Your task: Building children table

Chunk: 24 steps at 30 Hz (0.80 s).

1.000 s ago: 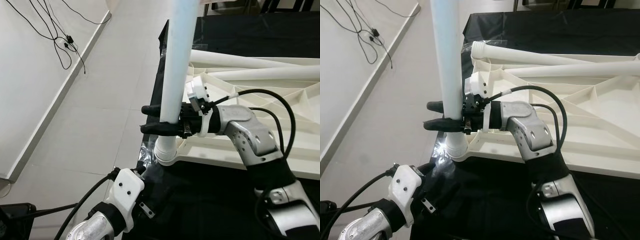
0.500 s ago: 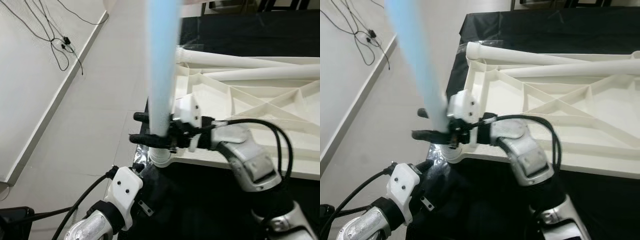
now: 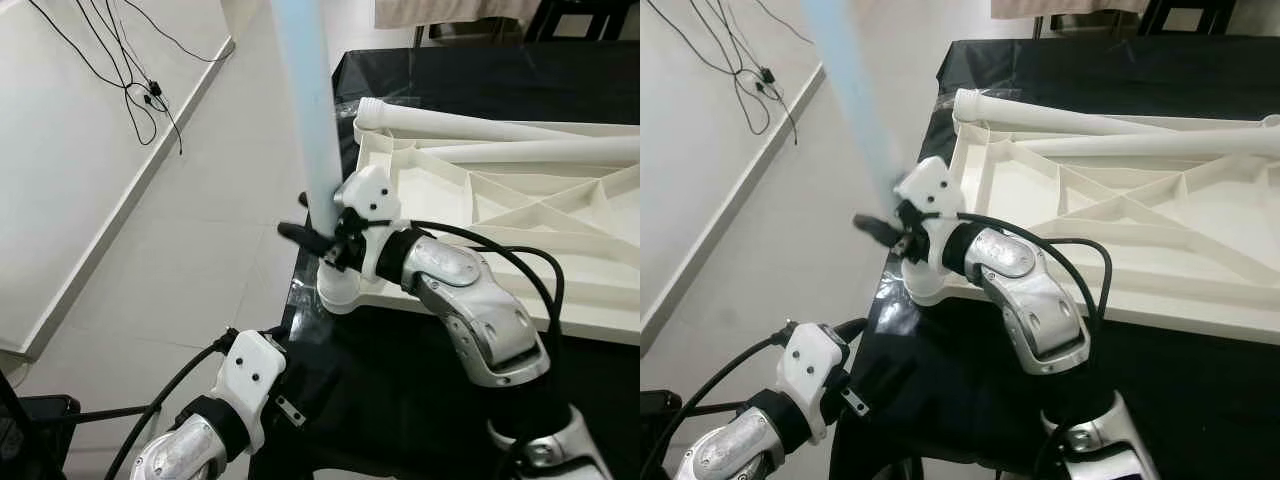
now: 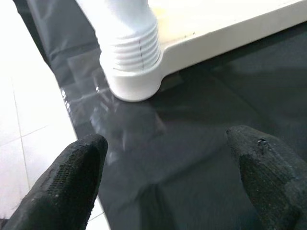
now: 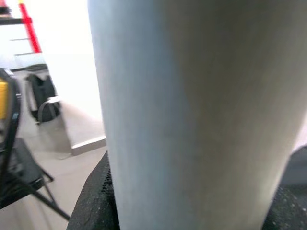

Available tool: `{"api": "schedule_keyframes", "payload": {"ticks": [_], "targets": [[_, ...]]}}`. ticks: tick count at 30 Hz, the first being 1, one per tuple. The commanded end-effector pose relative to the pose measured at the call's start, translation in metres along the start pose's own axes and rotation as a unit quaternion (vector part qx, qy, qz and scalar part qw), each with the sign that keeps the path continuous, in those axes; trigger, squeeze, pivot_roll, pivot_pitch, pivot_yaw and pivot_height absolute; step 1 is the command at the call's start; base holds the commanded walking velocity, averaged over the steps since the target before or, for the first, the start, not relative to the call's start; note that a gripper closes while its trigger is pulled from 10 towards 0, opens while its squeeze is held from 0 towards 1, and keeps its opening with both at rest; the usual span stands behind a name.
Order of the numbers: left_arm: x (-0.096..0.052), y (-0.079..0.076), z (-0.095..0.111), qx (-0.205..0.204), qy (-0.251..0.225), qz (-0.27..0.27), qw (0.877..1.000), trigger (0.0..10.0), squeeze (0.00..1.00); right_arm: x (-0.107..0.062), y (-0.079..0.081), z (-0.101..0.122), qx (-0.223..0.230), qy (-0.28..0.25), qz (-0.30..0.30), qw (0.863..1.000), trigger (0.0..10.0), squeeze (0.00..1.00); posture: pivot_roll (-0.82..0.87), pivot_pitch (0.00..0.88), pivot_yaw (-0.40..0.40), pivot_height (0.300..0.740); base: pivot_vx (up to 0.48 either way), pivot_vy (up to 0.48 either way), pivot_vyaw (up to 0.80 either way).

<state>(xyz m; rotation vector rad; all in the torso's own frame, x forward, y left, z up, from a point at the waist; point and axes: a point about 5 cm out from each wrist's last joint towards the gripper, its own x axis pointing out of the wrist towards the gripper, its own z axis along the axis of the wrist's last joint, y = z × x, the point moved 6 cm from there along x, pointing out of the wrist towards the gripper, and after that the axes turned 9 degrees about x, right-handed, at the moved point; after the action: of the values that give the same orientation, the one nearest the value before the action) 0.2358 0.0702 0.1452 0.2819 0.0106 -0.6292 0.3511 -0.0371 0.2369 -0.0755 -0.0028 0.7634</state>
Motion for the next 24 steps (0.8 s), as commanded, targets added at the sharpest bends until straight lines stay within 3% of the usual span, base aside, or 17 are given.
{"api": "schedule_keyframes", "payload": {"ticks": [1,4,15,18,24], "targets": [[-0.003,0.003,-0.008,0.007,0.015,0.005,1.0,10.0,0.0,-0.011,-0.026,-0.061,0.048,0.114,-0.074,0.99,10.0,0.0,-0.01,0.234,0.096,0.74,0.0,0.0,0.0],[-0.002,0.005,-0.01,0.008,0.016,0.008,1.0,10.0,0.0,-0.009,-0.023,-0.059,0.074,0.102,-0.084,0.988,10.0,0.0,-0.02,0.22,0.096,0.74,0.0,0.0,0.0],[0.002,0.01,-0.014,0.017,0.016,0.015,1.0,10.0,0.0,-0.009,-0.026,-0.056,0.107,0.074,-0.135,0.982,10.0,0.0,-0.02,0.197,0.098,0.74,0.0,0.0,0.0],[0.003,0.015,-0.014,0.025,0.015,0.019,0.999,10.0,0.0,-0.002,-0.01,-0.035,0.156,0.007,-0.096,0.983,10.0,0.0,-0.03,0.189,0.101,0.74,0.0,0.0,0.0],[0.006,0.023,-0.011,0.037,0.009,0.031,0.999,10.0,0.0,0.004,-0.002,0.002,0.154,-0.065,-0.02,0.986,10.0,0.0,-0.03,0.171,0.102,0.74,0.0,0.0,0.0]]}}
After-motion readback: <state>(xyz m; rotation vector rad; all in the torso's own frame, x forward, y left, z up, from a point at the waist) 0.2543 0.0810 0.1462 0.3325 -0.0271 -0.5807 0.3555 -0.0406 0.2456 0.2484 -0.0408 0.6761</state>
